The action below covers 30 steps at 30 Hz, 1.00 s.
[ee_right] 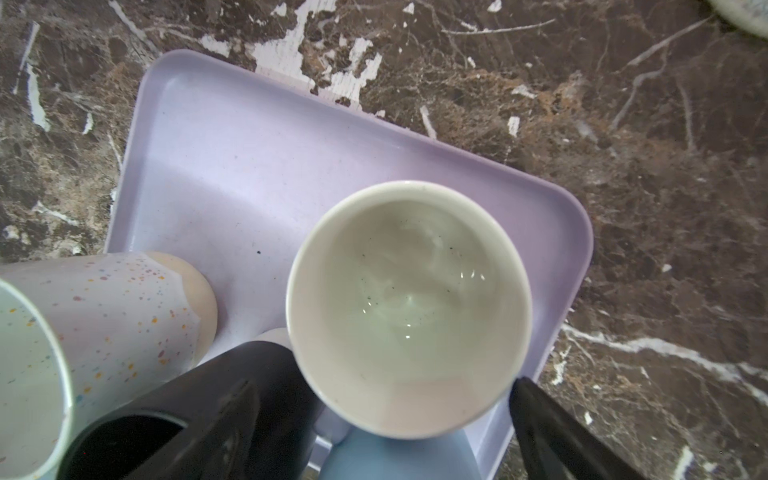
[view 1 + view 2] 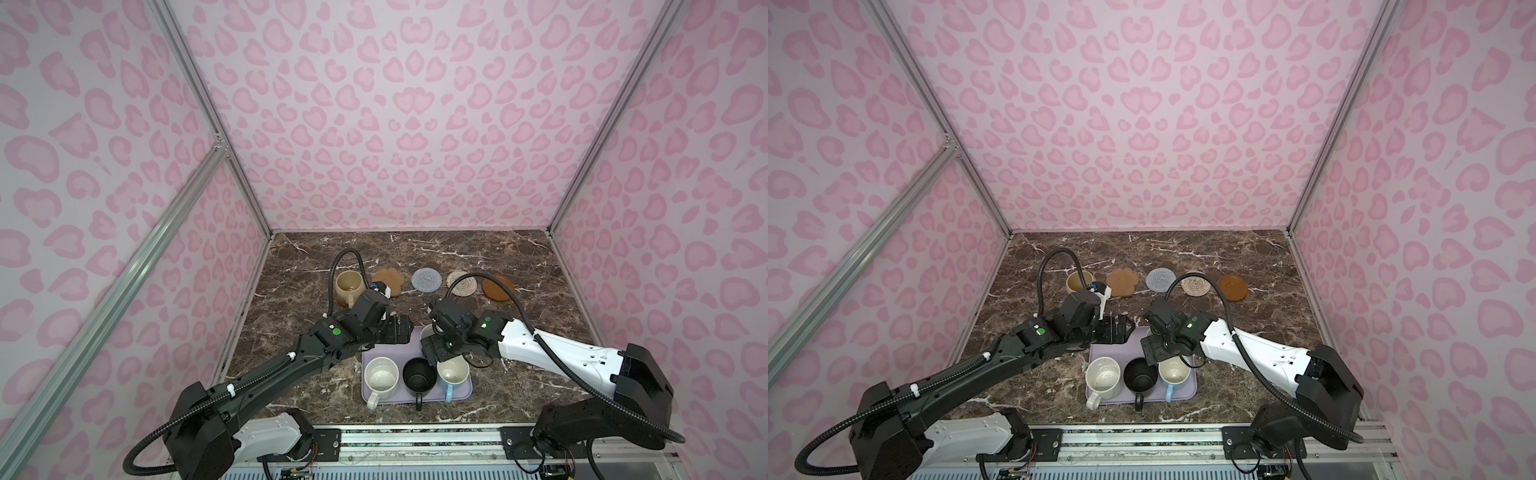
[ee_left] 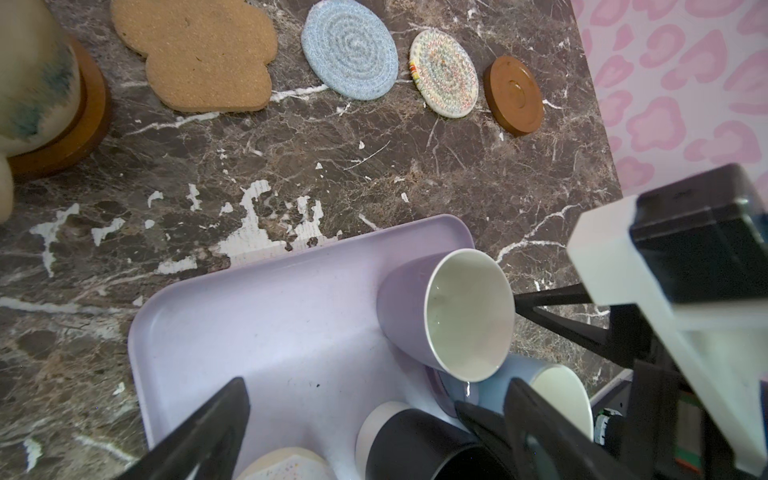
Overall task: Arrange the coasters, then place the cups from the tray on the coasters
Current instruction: 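Move the right gripper over the lavender mug while the left gripper withdraws, then close the right gripper on the lavender mug's handle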
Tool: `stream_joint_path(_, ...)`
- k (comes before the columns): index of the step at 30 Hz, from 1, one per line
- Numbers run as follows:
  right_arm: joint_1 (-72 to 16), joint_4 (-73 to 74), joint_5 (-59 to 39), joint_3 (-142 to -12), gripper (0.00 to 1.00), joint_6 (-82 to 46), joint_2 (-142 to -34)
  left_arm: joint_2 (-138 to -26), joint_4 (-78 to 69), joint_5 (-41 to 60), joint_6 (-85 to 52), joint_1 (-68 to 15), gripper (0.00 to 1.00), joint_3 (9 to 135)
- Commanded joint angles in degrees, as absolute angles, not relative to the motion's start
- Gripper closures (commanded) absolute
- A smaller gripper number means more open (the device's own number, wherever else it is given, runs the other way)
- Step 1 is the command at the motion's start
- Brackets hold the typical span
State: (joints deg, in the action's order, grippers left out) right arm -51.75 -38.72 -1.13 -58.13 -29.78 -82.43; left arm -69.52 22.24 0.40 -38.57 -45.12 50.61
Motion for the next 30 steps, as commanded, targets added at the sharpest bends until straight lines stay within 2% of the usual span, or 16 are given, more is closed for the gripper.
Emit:
stream_joint_path(1,-51.8,-37.3,-1.2,-58.1,0.07,-29.3,-83.7,-70.0,20.2,-0.1,-39.1,-45.2,0.03,50.4)
stream_joint_path(7,-51.7,-37.1,-0.6,-58.2,0.11,-28.7,-85.5,-70.7,19.9,-0.3,-39.1,-45.2,0.03,50.5)
stream_joint_path(14,-51.1,-37.0,1.5,-59.2,0.28,-28.4,-86.9,-71.3,19.6,-0.5,-39.4,-45.2,0.03,50.5)
stream_joint_path(30,-51.1,-37.8,4.5,-60.0,0.48,-29.6,-89.2,-72.9,18.7,-0.8,-39.6,-45.1,0.03,50.8)
